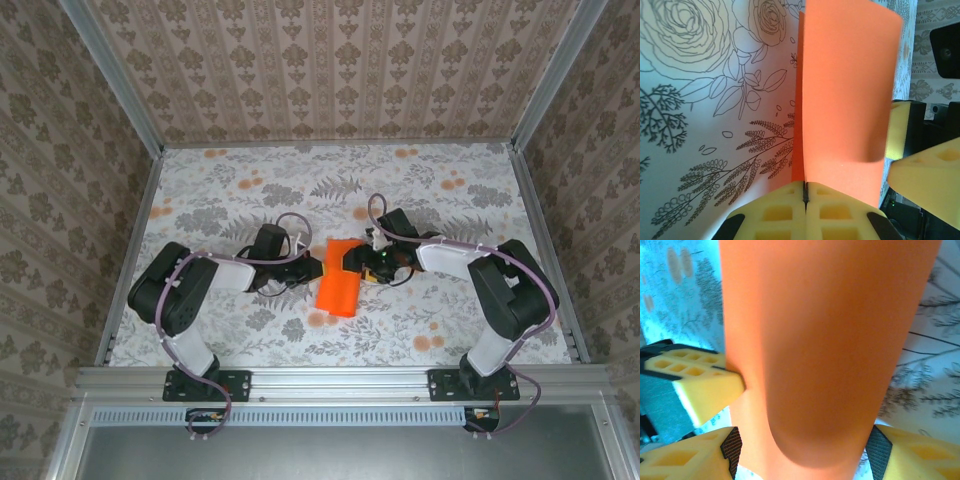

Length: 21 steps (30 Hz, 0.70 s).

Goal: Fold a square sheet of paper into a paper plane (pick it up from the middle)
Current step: Fold the square sheet of paper in half at the center of the table.

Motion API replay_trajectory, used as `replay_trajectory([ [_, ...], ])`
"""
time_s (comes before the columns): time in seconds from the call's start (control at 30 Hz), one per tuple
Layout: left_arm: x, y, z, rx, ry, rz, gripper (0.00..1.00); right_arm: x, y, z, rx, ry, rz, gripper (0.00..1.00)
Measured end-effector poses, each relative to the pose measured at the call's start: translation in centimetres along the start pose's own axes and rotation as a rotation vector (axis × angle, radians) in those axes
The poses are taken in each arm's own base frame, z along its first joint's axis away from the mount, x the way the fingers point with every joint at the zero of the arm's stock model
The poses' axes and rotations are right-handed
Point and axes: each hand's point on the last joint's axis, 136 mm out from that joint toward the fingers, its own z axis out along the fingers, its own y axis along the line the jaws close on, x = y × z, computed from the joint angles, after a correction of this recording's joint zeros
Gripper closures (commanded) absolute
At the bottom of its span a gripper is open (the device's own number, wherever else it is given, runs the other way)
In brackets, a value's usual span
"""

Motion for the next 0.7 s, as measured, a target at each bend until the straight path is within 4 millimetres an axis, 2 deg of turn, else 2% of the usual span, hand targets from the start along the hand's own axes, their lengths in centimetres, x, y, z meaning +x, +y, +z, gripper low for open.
replay_trajectory([
  [0.17, -0.1, -0.5, 0.5, 0.013, 0.002, 0.012, 0.97, 0.1, -1.7, -0.1, 0.093, -0.02, 0.024, 0.23],
  [0.3, 0.1, -0.9, 0.9, 0.025, 0.006, 0.017, 0.97, 0.1, -2.0, -0.6, 0.136, -0.048, 0.023, 0.19],
  [0.4, 0.4, -1.2, 1.2, 0.028, 0.012, 0.026, 0.97, 0.1, -2.0, -0.9, 0.145, -0.061, 0.025, 0.22],
  [0.6, 0.2, -2.0, 1.9, 0.034, 0.013, 0.045, 0.96, 0.6, -1.9, -0.8, 0.146, -0.053, 0.031, 0.35],
  [0.7, 0.2, -1.9, 2.3, 0.028, 0.017, 0.04, 0.92, 0.6, -2.0, -0.7, 0.151, -0.05, 0.04, 0.42],
])
